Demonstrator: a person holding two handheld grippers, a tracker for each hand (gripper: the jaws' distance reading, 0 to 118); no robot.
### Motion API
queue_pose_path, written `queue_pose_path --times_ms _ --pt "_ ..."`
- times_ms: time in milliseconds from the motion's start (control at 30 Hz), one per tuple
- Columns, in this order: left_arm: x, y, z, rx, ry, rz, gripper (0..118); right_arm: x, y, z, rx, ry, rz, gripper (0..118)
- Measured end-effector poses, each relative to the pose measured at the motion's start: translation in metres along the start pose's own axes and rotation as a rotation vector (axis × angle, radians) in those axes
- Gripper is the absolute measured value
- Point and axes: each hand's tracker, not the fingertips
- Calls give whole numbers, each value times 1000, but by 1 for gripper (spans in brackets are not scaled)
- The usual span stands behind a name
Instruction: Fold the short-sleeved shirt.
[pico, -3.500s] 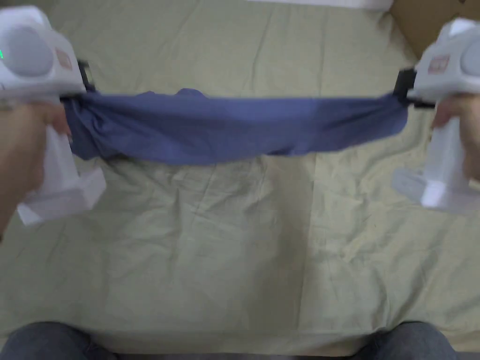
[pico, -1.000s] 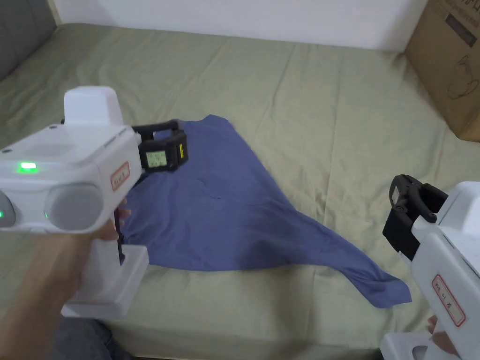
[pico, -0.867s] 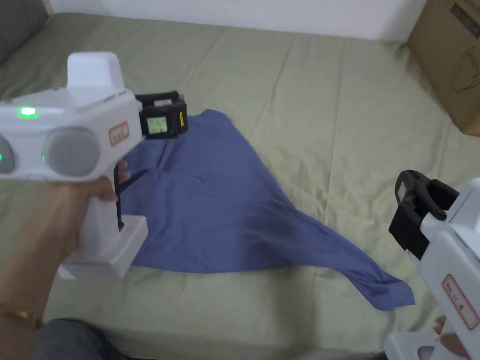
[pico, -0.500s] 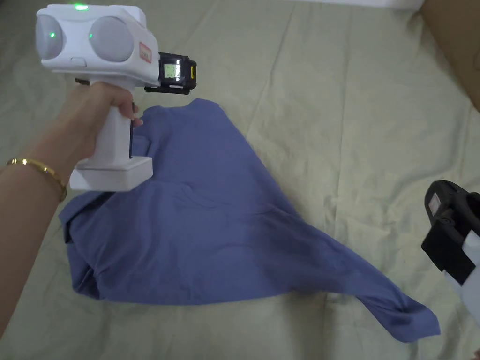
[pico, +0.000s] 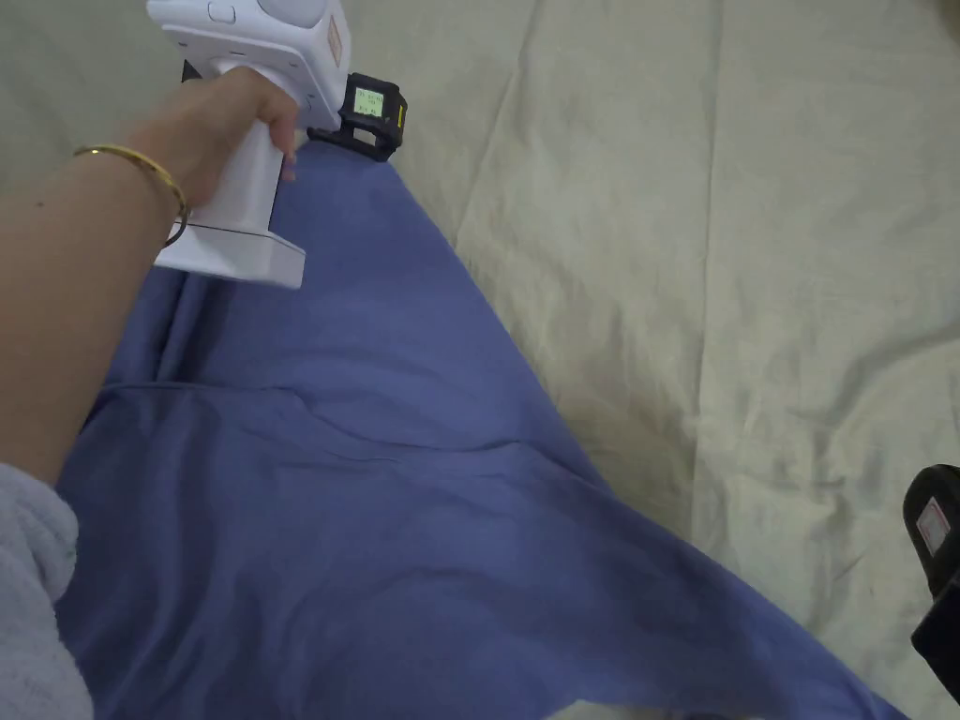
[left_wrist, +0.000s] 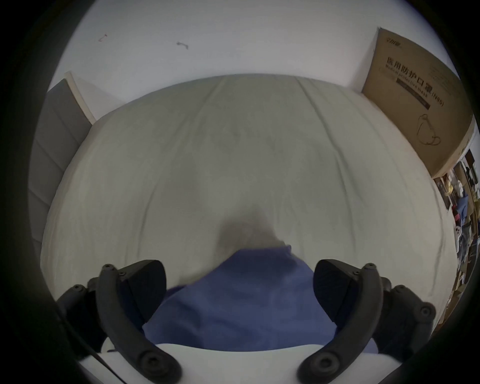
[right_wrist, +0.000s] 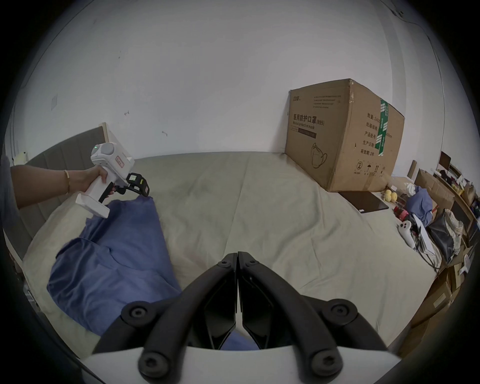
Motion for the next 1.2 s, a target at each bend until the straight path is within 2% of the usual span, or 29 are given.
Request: queue_pose_path --times_ms 33,100,133,167,233,267,300,333,367,500,600,800,833,933,967,1033,1133,1167,1200 --pt "2 1 -7 -5 6 9 112 0 -1 -3 -5 0 -2 0" --pt "7 -1 -22 -11 70 49 104 -2 -5 -9 -30 7 -15 0" --pt "7 -8 -17 -4 48 36 98 -3 -7 -12 -38 12 -17 0" --pt "8 -10 -19 0 15 34 82 -5 -9 -14 -44 15 -11 0" --pt "13 -16 -14 35 34 8 75 -9 -13 -17 -59 18 1 0" --pt "10 -14 -13 46 13 -19 60 -10 -14 -19 -65 20 0 0" --pt "11 -13 -8 50 14 -51 39 -11 -16 -19 -69 25 -7 0" --pt "13 -13 -4 56 19 -76 10 -12 -16 -19 -72 29 -17 0" --pt "15 -14 0 46 20 -69 0 -12 -15 -18 -75 31 -28 0" --pt "19 -23 40 75 -5 -46 0 -12 -8 -8 -63 20 -25 0" --pt "19 -23 72 164 -6 -27 0 -5 1 0 -70 6 -22 0" --pt "16 -20 154 261 -27 14 0 3 -1 -12 -192 40 -66 2" --pt "15 -22 164 274 -24 15 0 4 -1 -14 -215 53 -71 9" --pt "11 -22 185 299 -19 11 0 2 -3 -14 -244 70 -63 92" --pt "10 -25 194 306 -18 9 0 1 -7 -13 -325 90 -34 113" --pt "10 -29 206 316 -15 6 0 25 4 1 -421 114 -37 115" --pt "9 -36 216 328 -14 10 0 20 -11 -4 -532 147 -5 117" --pt "9 -38 219 329 -12 9 0 -20 13 -18 -560 131 14 117" --pt "8 -41 221 331 -8 8 0 -30 13 -23 -568 112 29 117"
